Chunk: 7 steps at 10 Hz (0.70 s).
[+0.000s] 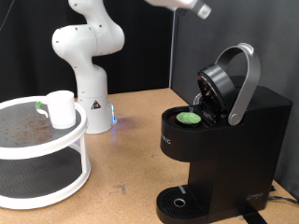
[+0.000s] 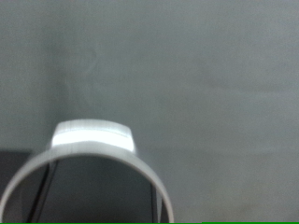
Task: Make a cup of coffee with the keurig machine
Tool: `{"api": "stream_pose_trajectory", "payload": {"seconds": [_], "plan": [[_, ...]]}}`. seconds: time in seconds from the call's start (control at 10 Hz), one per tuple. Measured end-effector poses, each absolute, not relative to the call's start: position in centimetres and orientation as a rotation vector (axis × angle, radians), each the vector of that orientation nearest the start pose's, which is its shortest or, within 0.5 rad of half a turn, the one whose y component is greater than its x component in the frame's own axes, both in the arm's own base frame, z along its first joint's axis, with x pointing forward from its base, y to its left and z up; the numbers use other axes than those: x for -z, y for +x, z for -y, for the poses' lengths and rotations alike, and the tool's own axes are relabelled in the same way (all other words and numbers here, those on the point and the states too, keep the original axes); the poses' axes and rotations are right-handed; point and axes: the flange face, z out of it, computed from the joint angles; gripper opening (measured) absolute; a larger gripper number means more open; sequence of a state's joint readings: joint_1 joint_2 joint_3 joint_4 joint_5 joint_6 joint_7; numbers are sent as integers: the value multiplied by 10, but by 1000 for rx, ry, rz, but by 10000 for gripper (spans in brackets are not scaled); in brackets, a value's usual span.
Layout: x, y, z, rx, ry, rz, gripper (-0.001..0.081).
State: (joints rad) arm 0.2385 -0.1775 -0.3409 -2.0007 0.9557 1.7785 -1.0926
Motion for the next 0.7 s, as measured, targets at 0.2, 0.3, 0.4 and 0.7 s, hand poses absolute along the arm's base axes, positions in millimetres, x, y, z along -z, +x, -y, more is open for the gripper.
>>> {"api": "stream_pose_trajectory", "payload": {"seconds": [0.2,0.3,0.4,0.7], "plan": [[-582,517,-35,580,-2057,830,807],[-586,518,-51,549,-2066,841,807],[-588,519,-68,516,-2080,853,807],[-591,523,-116,484,-2111,870,807]]}}
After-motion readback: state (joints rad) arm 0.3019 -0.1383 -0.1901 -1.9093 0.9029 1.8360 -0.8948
